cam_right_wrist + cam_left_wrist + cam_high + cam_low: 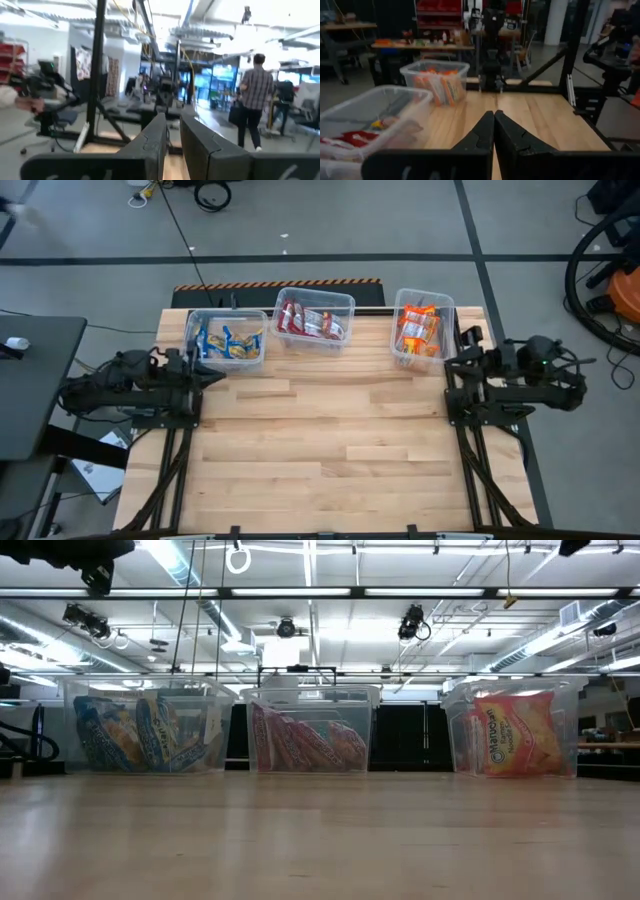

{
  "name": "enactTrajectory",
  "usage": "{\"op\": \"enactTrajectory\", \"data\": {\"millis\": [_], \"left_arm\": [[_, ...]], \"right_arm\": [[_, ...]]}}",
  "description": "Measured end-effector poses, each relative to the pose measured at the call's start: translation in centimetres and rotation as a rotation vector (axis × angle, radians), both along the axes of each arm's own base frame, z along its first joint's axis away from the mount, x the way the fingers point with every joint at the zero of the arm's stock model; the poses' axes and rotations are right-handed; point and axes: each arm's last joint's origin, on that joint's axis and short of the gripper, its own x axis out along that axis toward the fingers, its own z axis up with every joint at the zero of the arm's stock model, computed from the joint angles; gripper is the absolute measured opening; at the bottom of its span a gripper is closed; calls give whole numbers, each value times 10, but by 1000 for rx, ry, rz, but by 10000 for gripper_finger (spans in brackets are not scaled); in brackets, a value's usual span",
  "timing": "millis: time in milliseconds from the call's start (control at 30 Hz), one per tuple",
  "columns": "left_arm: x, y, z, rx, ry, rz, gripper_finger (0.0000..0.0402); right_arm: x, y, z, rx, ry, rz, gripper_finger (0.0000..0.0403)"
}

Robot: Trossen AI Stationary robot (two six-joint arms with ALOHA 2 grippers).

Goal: Sort Maruchan noodles
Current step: Return to Home Position

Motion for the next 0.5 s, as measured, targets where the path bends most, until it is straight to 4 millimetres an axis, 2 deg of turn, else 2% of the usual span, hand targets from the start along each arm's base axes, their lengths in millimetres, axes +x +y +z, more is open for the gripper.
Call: {"op": "enactTrajectory", "data": {"millis": [67,233,367,500], "left_arm": [[-3,1,1,-7,-23,30,13],[-12,5,-8,-10,-96,162,13],[-7,3,-9,57,-100,97,13],[-3,0,-16,44,-110,-11,14]], "right_arm": [[2,0,3,9,-13,9,64],[6,0,-8,34,19,21,64],[18,0,-23,34,28,27,64],[31,0,-45,48,67,55,64]]}}
